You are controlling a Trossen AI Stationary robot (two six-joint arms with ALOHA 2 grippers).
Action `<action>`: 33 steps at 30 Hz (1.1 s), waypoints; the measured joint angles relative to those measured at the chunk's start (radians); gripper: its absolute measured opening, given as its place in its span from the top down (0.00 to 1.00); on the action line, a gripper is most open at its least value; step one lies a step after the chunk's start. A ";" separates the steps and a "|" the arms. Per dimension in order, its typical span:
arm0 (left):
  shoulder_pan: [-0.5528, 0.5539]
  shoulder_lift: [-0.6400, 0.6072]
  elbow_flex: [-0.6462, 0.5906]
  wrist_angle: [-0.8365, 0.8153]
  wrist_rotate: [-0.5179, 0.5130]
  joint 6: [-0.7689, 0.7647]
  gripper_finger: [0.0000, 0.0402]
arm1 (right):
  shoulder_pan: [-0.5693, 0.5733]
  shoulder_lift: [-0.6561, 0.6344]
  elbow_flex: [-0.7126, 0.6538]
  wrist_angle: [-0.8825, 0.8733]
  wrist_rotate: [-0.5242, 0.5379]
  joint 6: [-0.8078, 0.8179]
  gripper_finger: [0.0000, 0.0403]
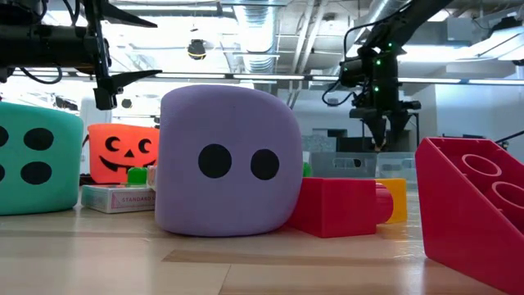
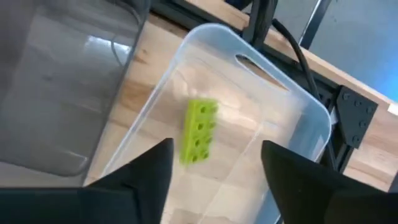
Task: Pick & Place Toys
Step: Put the top light green game piece into the right transparent bin, then put the 2 stud red game piece into the white bin
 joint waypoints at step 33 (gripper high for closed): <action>0.000 0.007 0.066 -0.006 0.081 0.395 0.21 | 1.180 -0.516 0.000 0.511 0.151 0.477 0.28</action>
